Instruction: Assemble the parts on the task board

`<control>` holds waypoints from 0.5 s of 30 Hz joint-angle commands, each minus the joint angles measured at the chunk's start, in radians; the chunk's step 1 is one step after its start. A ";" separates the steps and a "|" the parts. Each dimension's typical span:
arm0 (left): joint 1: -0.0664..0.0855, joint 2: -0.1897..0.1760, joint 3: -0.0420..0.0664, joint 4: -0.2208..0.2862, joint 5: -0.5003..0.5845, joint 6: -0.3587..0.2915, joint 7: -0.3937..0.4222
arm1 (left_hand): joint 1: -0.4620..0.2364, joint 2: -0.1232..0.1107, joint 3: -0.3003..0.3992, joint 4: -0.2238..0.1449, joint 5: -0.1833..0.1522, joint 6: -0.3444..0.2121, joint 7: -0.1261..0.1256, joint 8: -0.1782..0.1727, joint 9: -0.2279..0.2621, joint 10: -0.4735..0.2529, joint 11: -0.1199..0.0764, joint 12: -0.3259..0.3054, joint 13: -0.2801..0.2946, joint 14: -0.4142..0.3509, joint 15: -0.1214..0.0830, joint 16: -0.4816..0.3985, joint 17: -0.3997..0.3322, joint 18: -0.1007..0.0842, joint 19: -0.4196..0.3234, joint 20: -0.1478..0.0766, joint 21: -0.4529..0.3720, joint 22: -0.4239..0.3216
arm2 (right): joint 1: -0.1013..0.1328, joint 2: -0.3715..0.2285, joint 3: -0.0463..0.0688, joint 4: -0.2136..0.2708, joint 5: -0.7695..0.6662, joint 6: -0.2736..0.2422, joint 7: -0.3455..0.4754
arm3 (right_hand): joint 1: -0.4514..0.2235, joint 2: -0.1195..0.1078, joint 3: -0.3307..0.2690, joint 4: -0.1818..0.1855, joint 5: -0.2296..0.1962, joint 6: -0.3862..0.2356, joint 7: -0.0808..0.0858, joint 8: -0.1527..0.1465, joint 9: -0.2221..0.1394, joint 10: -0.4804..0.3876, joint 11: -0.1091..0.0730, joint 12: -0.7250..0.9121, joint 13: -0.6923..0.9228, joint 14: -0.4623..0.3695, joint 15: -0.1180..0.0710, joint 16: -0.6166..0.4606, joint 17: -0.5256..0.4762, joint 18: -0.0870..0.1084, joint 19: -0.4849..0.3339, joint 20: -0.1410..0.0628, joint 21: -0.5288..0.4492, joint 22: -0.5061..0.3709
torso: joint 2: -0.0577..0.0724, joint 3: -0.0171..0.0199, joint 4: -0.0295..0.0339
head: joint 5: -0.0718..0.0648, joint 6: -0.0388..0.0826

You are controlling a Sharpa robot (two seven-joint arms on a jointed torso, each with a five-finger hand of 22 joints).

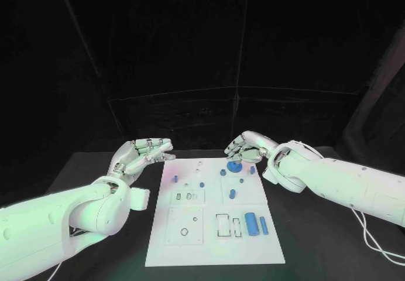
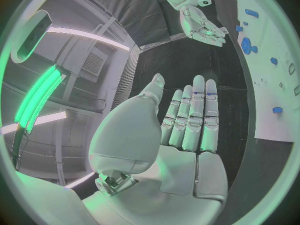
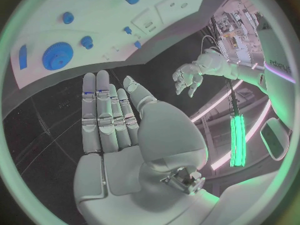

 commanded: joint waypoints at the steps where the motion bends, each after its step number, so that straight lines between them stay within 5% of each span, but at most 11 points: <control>1: 0.002 -0.004 0.001 0.022 -0.028 0.032 -0.014 | 0.000 0.011 -0.001 -0.011 -0.004 0.007 0.003 -0.010 -0.002 0.006 0.002 -0.012 -0.001 -0.001 0.004 -0.011 0.002 0.006 0.007 0.002 -0.009 -0.005 | 0.012 0.011 0.002 -0.004 -0.275 0.096 -0.139 | -0.022 -0.032 0.033 -0.003 -0.008 0.033 -0.012 -0.029 -0.002 0.024 -0.020 -0.019 0.002 0.107 -0.028 0.134 0.095 0.018 0.052 -0.030 0.149 0.084 | 0.031 -0.0024 0.0141 | -0.009 0.005; 9: 0.003 -0.007 0.001 0.047 -0.029 0.036 -0.023 | -0.006 0.014 -0.005 -0.018 -0.005 0.006 0.006 -0.020 -0.002 0.004 0.005 -0.025 -0.001 -0.006 0.008 -0.026 0.005 0.006 0.005 0.005 -0.021 -0.013 | 0.029 0.034 0.003 -0.014 -0.384 0.149 -0.188 | -0.043 -0.053 0.069 0.004 -0.015 0.026 -0.013 -0.043 -0.002 -0.022 -0.015 -0.016 0.003 0.095 -0.025 0.331 0.222 0.009 0.061 -0.026 0.321 0.236 | 0.060 -0.0043 0.0197 | -0.019 0.015; 15: 0.003 -0.008 0.001 0.051 -0.029 0.039 -0.027 | -0.006 0.015 -0.006 -0.019 -0.005 0.006 0.007 -0.022 -0.003 0.003 0.006 -0.027 -0.001 -0.006 0.008 -0.028 0.005 0.006 0.005 0.006 -0.022 -0.014 | 0.034 0.046 0.003 -0.018 -0.408 0.158 -0.194 | -0.045 -0.056 0.082 0.008 -0.017 0.018 -0.016 -0.043 -0.002 -0.028 -0.014 -0.018 0.002 0.090 -0.025 0.391 0.259 -0.006 0.087 -0.023 0.414 0.352 | 0.071 -0.0045 0.0211 | -0.022 0.019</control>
